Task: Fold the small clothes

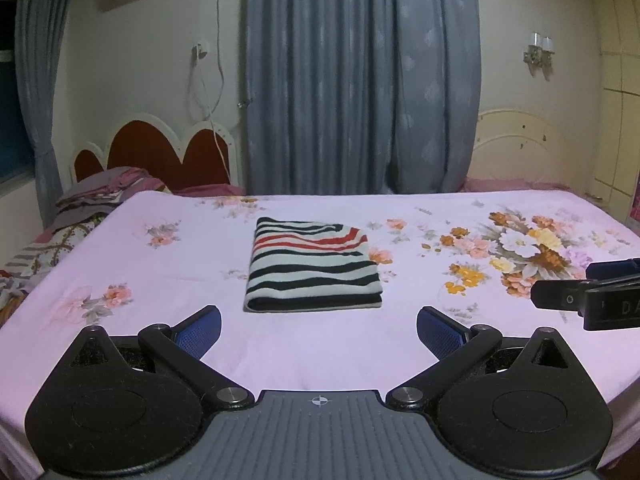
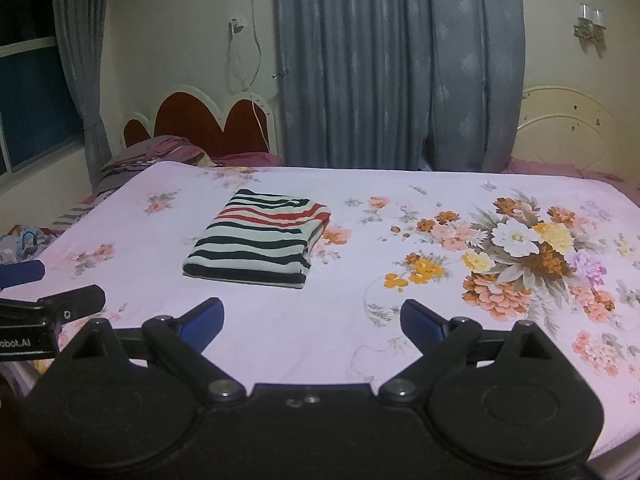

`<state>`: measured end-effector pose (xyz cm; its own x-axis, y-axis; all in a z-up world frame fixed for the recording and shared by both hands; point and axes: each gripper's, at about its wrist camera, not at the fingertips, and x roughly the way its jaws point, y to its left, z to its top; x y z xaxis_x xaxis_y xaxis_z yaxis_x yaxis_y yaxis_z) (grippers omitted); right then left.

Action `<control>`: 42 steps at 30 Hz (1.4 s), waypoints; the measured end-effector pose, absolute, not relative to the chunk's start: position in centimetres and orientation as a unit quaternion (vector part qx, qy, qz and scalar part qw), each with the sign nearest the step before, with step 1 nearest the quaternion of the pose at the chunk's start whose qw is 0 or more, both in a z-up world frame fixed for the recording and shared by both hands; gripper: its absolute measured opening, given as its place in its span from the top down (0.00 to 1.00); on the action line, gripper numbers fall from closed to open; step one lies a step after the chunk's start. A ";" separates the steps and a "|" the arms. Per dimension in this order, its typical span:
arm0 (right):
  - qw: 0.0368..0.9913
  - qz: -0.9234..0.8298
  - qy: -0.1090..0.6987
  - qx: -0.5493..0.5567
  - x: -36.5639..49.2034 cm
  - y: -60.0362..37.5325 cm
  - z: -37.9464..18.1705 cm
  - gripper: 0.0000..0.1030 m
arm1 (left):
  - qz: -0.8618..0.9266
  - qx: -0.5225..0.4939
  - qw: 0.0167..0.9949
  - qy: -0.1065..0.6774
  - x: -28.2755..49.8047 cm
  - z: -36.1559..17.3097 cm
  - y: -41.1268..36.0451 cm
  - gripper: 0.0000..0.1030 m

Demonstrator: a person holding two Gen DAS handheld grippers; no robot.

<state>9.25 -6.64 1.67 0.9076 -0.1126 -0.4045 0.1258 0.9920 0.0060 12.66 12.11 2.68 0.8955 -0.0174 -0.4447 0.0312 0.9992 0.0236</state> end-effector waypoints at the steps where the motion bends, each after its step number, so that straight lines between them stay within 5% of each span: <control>1: 0.977 -0.061 0.205 0.015 9.1 -6.6 1.7 0.08 | -0.012 0.015 0.974 0.227 12.5 2.7 12.1 0.00; 42: 0.978 -0.054 0.202 0.003 8.7 -5.0 2.3 0.07 | -0.009 0.010 0.975 0.222 12.1 2.7 13.3 0.00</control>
